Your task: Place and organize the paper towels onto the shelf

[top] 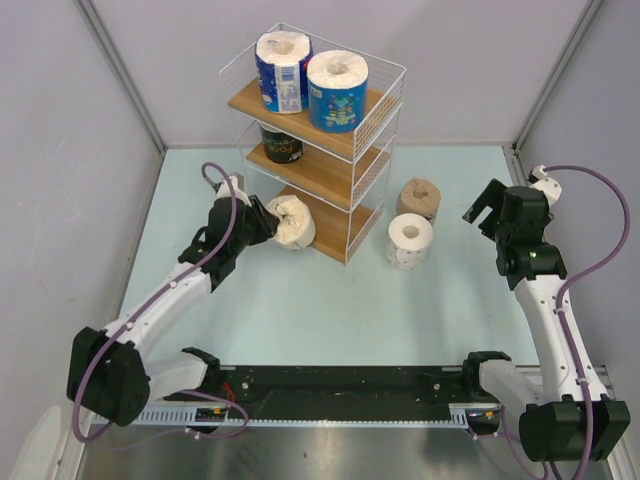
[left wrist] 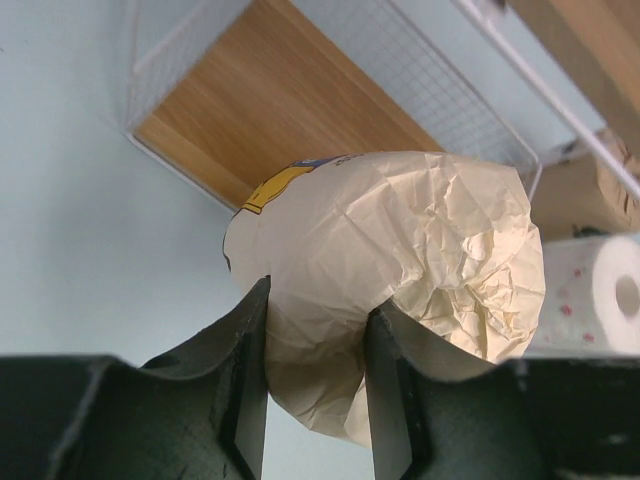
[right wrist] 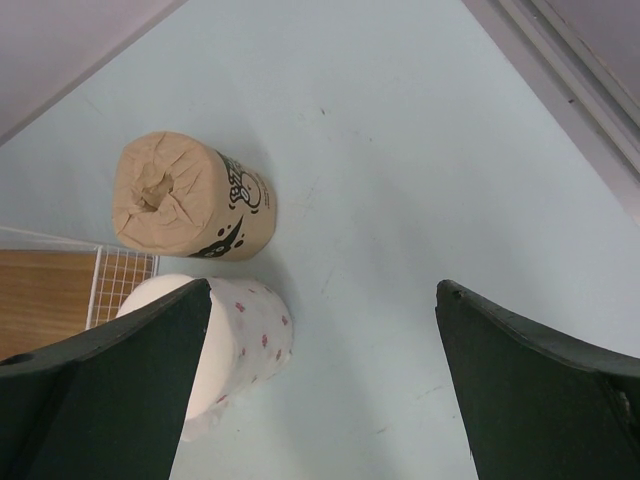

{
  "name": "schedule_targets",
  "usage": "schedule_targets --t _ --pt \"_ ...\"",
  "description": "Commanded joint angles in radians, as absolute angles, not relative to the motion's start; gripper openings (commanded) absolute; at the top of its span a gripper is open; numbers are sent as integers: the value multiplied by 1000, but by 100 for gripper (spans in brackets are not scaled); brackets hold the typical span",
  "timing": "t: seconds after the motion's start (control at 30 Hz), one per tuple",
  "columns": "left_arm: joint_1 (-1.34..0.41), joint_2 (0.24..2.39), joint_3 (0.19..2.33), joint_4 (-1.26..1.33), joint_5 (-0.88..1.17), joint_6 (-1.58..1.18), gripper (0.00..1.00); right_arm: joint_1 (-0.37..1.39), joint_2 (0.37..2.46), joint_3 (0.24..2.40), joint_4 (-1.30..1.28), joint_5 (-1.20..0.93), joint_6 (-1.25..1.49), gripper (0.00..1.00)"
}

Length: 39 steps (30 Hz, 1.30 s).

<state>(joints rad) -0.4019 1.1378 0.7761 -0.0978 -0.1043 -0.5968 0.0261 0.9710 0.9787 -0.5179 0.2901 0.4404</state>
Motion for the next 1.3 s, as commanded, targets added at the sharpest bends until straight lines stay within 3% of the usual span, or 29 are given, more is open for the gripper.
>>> schedule_targets --t 0.0,0.43,1.0,1.17,1.27 --pt "-351 1201 867 87 -146 -632 37 9 953 976 -508 255 439 100" --pt "-325 1474 1023 163 -143 -634 37 8 954 973 -503 239 451 100" --pt "-325 1621 1062 172 -130 -629 39 -18 951 973 -505 232 442 100" --pt "-325 1649 1065 172 -129 -635 47 -20 948 973 -505 230 439 100" --pt "-325 1658 1063 172 -117 -644 57 -23 946 971 -508 232 437 100"
